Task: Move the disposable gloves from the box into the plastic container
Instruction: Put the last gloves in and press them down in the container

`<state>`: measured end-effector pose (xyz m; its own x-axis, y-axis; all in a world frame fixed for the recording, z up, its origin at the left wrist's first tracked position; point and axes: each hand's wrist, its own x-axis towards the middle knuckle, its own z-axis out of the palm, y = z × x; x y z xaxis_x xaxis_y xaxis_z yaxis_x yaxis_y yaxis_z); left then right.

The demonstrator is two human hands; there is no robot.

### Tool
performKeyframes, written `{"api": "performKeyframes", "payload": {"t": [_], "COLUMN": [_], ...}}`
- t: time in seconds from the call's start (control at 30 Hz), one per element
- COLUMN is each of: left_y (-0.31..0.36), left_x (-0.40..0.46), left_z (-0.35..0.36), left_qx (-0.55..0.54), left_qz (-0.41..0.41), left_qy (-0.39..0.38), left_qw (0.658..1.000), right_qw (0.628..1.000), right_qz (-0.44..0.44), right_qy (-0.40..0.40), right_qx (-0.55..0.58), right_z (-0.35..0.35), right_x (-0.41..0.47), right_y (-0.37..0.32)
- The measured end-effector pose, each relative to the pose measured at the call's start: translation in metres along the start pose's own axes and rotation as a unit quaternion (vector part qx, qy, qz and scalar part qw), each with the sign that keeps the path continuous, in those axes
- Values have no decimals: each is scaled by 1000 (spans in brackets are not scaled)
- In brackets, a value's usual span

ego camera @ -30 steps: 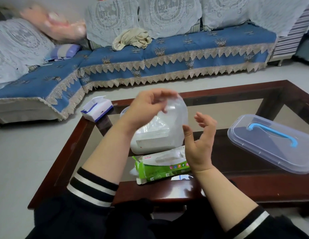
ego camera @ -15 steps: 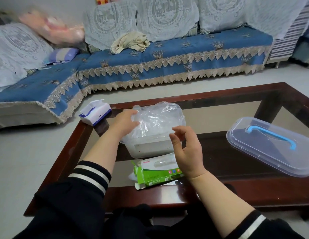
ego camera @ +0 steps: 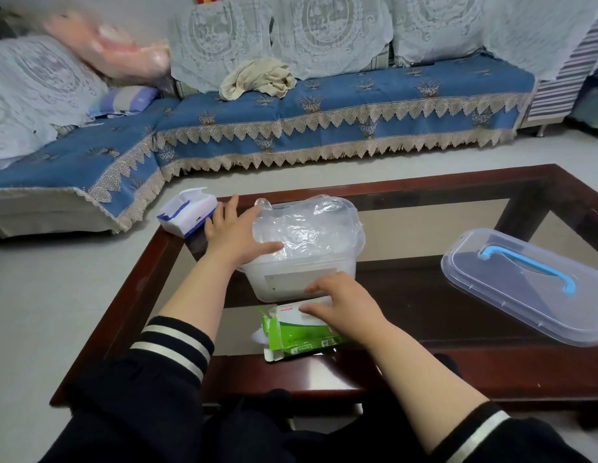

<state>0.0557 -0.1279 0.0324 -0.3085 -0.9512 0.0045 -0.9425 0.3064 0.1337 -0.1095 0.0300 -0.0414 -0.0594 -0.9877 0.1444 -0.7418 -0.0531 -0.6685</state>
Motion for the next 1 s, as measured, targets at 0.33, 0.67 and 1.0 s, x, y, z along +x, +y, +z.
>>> {"api": "performKeyframes", "payload": {"t": [0.33, 0.67, 1.0], "left_y": [23, 25, 26], "left_x": [-90, -99, -99], "left_z": [25, 98, 87], "left_qx": [-334, -219, -337], "left_qz": [146, 110, 78], "left_qy": [276, -92, -42], "left_qw": [889, 965, 937], "right_qw": [991, 995, 880], "right_qz": [37, 80, -82], "right_qy": [-81, -32, 419], "right_qx": [-96, -55, 207], "right_z": [9, 10, -20], "right_x": [7, 7, -10], "right_y": [1, -5, -12]}}
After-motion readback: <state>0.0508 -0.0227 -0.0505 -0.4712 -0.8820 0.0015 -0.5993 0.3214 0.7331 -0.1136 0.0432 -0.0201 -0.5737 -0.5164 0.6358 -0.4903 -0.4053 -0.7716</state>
